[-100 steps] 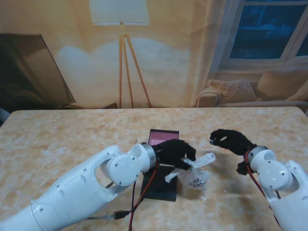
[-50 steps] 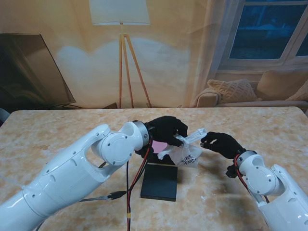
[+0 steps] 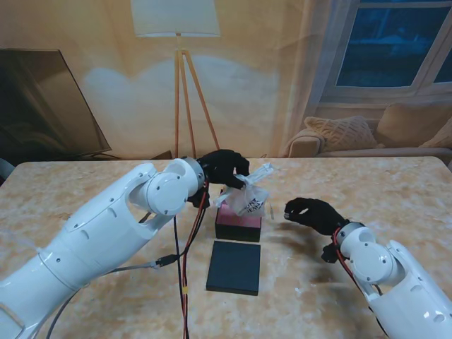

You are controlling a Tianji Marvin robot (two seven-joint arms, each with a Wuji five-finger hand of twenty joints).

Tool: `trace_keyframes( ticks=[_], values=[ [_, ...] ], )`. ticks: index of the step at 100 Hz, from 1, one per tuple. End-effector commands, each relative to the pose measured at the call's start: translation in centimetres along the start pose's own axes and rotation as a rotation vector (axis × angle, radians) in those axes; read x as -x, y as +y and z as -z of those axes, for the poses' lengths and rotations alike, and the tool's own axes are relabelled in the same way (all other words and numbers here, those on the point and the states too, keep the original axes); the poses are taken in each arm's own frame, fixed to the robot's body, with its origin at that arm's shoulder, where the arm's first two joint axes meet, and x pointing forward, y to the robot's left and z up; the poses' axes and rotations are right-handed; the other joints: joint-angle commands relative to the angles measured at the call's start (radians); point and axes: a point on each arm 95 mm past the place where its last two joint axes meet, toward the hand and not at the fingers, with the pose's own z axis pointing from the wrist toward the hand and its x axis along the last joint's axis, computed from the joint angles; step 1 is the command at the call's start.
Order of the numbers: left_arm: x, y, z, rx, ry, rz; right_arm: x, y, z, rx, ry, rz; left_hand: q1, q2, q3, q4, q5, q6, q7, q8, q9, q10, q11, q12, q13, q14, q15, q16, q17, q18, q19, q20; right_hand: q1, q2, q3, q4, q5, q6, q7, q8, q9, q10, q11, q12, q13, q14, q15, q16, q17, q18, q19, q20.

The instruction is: Pack mini donuts into a plastic bag, tie the opening and put the bag into the gift box

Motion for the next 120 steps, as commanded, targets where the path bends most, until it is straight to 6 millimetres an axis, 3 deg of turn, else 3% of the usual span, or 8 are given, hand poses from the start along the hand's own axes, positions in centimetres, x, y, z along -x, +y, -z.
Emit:
trace_keyframes(
  ticks=[1,26,32,38,44,60,94,120],
  values=[
    [0.1,-0.7,-0.1,-0.003,-0.003,0.009,-0.2,-0.7,-0.1,-0.031,0.004,-0.006,0.025,0.022,0.006,0.013,0.016,0.003,0.051,0.022,-0.013,-0.015,0.013,-0.003,-0.015,0.002,0.013,-0.018,-0.013,-0.050,-0.006,-0.016,0.016,0.004,-0.008,-0.006,0.006,-0.027,0.012,-0.010,0.021,-0.018,0.010,0.009,0.010,-0.012,0.007,0.021,0.002,0.007,0.023,0.007],
    [1.6,-1.2,-0.6,-0.008,-0.044,-0.008,-0.2,-0.7,-0.4,-0.042,-0.007,-0.019,0.029,0.024,0.002,0.015,0.013,0.003,0.055,0.024,-0.017,-0.016,0.013,-0.003,-0.019,0.002,0.008,-0.022,-0.019,-0.051,-0.016,-0.024,0.016,-0.001,-0.002,-0.009,0.007,-0.029,0.017,-0.013,0.023,-0.018,0.008,0.009,0.010,-0.012,0.006,0.021,0.002,0.006,0.024,0.007],
    [1.8,-1.2,-0.6,0.001,-0.054,-0.005,-0.2,-0.7,-0.4,-0.043,-0.009,-0.017,0.031,0.023,0.002,0.016,0.013,0.006,0.055,0.023,-0.019,0.005,0.010,-0.005,-0.020,0.003,0.007,-0.023,-0.022,-0.046,-0.019,-0.025,0.015,-0.001,-0.001,-0.010,0.009,-0.028,0.020,-0.013,0.025,-0.018,0.009,0.010,0.012,-0.011,0.007,0.021,0.001,0.006,0.024,0.006],
    [2.0,-1.0,-0.8,0.013,-0.058,-0.011,-0.2,-0.7,-0.3,-0.044,-0.012,-0.017,0.029,0.022,0.000,0.015,0.015,0.003,0.054,0.022,-0.015,-0.016,0.011,-0.005,-0.018,0.001,0.007,-0.023,-0.020,-0.046,-0.018,-0.025,0.015,-0.002,0.001,-0.010,0.009,-0.027,0.021,-0.014,0.024,-0.018,0.009,0.010,0.011,-0.011,0.007,0.022,0.001,0.006,0.024,0.006],
    [2.2,-0.7,-1.0,0.022,-0.063,-0.010,-0.2,-0.6,-0.3,-0.044,-0.016,-0.013,0.029,0.021,0.001,0.015,0.018,0.004,0.052,0.021,-0.016,0.002,0.009,-0.006,-0.018,0.002,0.006,-0.024,-0.020,-0.045,-0.019,-0.026,0.015,-0.004,0.002,-0.011,0.010,-0.029,0.023,-0.014,0.025,-0.018,0.009,0.010,0.012,-0.013,0.007,0.022,0.001,0.007,0.024,0.006],
    [2.4,0.3,-1.7,0.041,-0.074,-0.007,-0.1,-0.6,-0.2,-0.040,-0.020,-0.008,0.027,0.016,0.001,0.015,0.021,0.002,0.049,0.016,-0.014,0.001,0.010,-0.006,-0.016,0.001,0.006,-0.024,-0.021,-0.043,-0.020,-0.027,0.014,-0.005,0.006,-0.012,0.009,-0.030,0.025,-0.017,0.025,-0.018,0.008,0.010,0.011,-0.012,0.007,0.022,0.002,0.007,0.024,0.006],
    [1.7,2.1,-2.9,0.077,-0.092,0.060,0.3,-0.4,-0.1,-0.045,-0.028,0.009,0.025,0.009,0.005,0.012,0.029,0.000,0.046,0.004,-0.010,-0.014,0.016,-0.003,-0.010,0.001,0.016,-0.020,-0.014,-0.047,-0.021,-0.030,0.011,-0.005,0.009,-0.013,0.008,-0.032,0.026,-0.019,0.028,-0.019,0.008,0.011,0.015,-0.013,0.008,0.023,0.003,0.007,0.025,0.006],
    [1.1,3.4,-3.6,0.078,-0.106,0.109,0.5,-0.4,-0.1,-0.048,-0.033,0.013,-0.016,-0.025,0.043,-0.005,0.058,-0.065,0.049,-0.054,-0.008,-0.020,0.064,0.026,-0.002,0.002,0.088,0.036,-0.008,-0.061,0.010,-0.026,0.008,-0.005,0.009,-0.012,0.010,-0.030,0.026,-0.019,0.028,-0.020,0.007,0.011,0.014,-0.011,0.009,0.023,0.004,0.007,0.027,0.007]
  ],
)
